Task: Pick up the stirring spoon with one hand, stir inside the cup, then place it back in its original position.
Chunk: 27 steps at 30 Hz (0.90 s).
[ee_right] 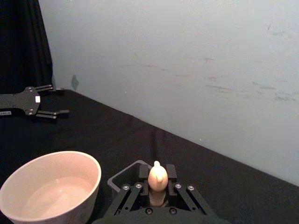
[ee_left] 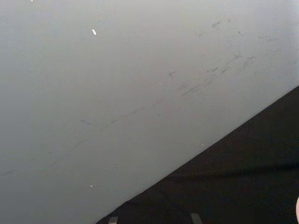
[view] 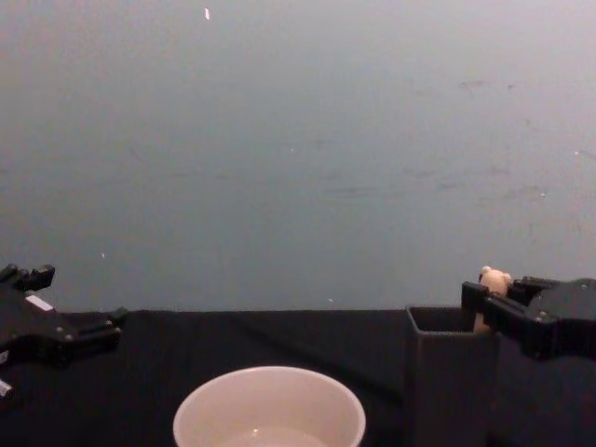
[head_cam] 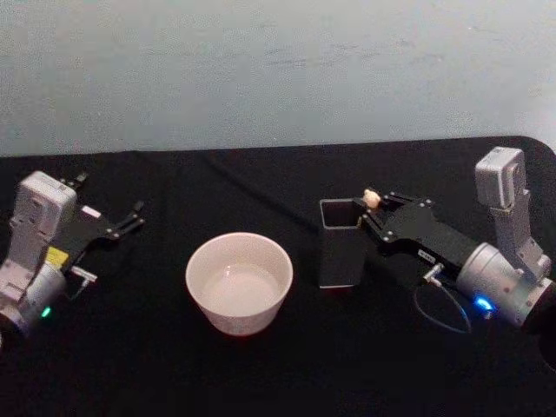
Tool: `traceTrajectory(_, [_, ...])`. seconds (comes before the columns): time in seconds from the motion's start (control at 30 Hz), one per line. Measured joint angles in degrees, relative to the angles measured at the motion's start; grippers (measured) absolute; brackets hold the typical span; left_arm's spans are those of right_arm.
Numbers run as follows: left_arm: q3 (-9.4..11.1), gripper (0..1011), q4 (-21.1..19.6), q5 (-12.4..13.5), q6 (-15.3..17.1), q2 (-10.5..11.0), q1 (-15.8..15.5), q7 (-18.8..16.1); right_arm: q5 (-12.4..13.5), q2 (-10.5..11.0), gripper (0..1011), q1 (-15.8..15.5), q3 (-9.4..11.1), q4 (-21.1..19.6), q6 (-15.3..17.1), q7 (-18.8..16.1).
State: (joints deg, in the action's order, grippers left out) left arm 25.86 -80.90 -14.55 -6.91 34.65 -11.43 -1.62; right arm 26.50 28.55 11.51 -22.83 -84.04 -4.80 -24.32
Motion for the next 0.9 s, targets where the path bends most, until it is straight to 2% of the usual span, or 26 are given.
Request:
traceTrajectory(0.13, [0.00,1001,0.00,0.00,0.00,0.00,0.00,0.00,-0.02,-0.17,212,-0.08,0.29,-0.10,0.05,-0.05])
traceTrajectory(0.37, [0.00,1001,0.00,0.00,0.00,0.00,0.00,0.00,0.38,-0.56,212,-0.64,1.93,-2.45,1.47,-0.52])
traceTrajectory(0.63, [0.00,1001,0.00,0.00,0.00,0.00,0.00,0.00,3.77,0.19,212,-1.10,5.21,-8.05,4.93,-1.70])
traceTrajectory(0.9, [0.00,1001,0.00,0.00,0.00,0.00,0.00,0.00,5.84,1.06,212,-0.80,7.19,-11.56,5.22,-1.88])
